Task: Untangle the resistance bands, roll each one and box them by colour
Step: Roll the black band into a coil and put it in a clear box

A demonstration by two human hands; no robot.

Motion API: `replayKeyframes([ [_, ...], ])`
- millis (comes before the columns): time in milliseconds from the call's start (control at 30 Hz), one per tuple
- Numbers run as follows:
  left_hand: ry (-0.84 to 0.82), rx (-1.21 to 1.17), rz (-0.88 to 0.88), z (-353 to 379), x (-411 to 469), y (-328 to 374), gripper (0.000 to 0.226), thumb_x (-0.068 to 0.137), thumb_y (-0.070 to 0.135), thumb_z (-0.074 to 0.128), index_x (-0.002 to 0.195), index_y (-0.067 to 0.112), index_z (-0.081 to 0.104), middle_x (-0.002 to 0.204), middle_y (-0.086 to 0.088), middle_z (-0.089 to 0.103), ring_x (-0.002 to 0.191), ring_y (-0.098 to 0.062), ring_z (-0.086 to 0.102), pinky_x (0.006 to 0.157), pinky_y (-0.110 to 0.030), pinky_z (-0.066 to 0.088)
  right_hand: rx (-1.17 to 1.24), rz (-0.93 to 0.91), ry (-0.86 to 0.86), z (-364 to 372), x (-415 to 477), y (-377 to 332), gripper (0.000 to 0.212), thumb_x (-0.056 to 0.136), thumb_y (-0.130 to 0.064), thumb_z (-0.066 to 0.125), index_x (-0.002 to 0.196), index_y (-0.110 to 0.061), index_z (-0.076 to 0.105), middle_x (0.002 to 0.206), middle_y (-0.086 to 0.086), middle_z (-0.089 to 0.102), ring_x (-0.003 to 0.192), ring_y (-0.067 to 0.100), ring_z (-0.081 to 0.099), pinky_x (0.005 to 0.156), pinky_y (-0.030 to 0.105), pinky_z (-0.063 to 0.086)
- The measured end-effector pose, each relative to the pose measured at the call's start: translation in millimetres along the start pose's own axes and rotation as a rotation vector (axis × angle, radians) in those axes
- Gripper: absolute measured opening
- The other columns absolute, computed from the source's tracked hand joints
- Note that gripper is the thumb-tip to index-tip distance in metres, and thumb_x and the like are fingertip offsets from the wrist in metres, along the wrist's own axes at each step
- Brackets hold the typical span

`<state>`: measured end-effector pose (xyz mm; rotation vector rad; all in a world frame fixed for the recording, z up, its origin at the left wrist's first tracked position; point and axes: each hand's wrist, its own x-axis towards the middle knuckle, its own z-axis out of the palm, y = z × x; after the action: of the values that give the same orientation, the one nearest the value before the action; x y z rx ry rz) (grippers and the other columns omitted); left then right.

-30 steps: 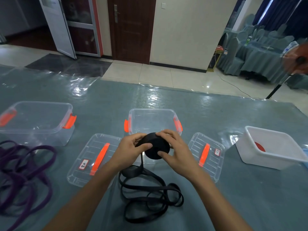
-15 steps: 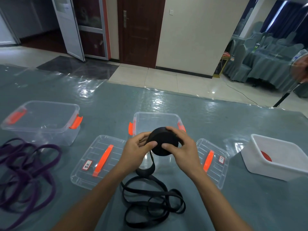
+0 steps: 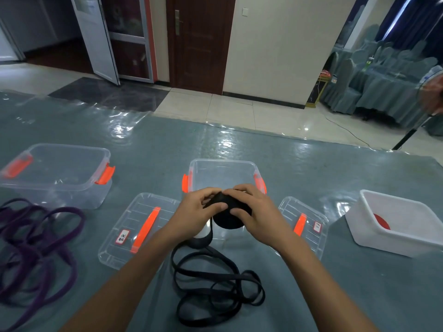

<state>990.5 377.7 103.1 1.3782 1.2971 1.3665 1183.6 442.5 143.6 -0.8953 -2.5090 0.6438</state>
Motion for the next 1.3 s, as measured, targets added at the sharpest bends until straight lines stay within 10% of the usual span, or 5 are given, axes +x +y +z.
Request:
replayKeyframes([
  [233,0.107,-0.181,0.005,10,-7,-7,0.035,0.092,0.023,0.07,0.127,0.025,0.065,0.121,0.005,0.073,0.117,-0.014,0.068,0.095,-0.024,0.054,0.424,0.152,0.377,15,-2,-5,0.045,0.086,0.001,0.068,0.123,-0.022,0.068,0.118,-0.027,0.064,0.119,-0.011,0.052,0.098,0.012,0.041],
  [333,0.196,-0.173,-0.003,11,-10,-11,0.029,0.097,0.01,0.064,0.124,0.021,0.066,0.116,0.006,0.075,0.112,-0.011,0.07,0.09,-0.018,0.054,0.553,0.252,0.416,33,-2,-11,0.043,0.089,-0.003,0.068,0.123,-0.028,0.064,0.119,-0.035,0.06,0.114,0.006,0.061,0.098,0.032,0.051],
  [600,-0.005,0.093,-0.101,-14,-7,-9,0.026,0.098,0.012,0.065,0.121,0.024,0.069,0.112,0.007,0.075,0.108,-0.009,0.069,0.094,-0.022,0.053,-0.063,0.015,0.084,44,-10,3,0.059,0.091,-0.031,0.068,0.143,-0.028,0.04,0.144,-0.012,0.042,0.132,0.011,0.041,0.107,0.029,0.043],
  [1100,0.284,0.083,-0.111,20,-21,-35,0.044,0.1,0.018,0.061,0.144,0.025,0.055,0.133,0.008,0.065,0.124,-0.007,0.06,0.106,-0.029,0.049,0.301,0.208,0.371,63,-9,1,0.04,0.087,-0.015,0.073,0.122,-0.03,0.063,0.12,-0.013,0.063,0.113,0.003,0.057,0.101,0.026,0.046],
  [1300,0.108,0.186,-0.245,0,-3,-40,0.044,0.101,0.012,0.059,0.145,0.018,0.054,0.138,-0.001,0.062,0.129,-0.017,0.056,0.115,-0.043,0.042,-0.132,0.019,-0.028,73,-20,24,0.102,0.083,-0.041,0.078,0.16,-0.02,0.014,0.163,-0.005,0.021,0.148,0.012,0.021,0.118,0.021,0.022],
])
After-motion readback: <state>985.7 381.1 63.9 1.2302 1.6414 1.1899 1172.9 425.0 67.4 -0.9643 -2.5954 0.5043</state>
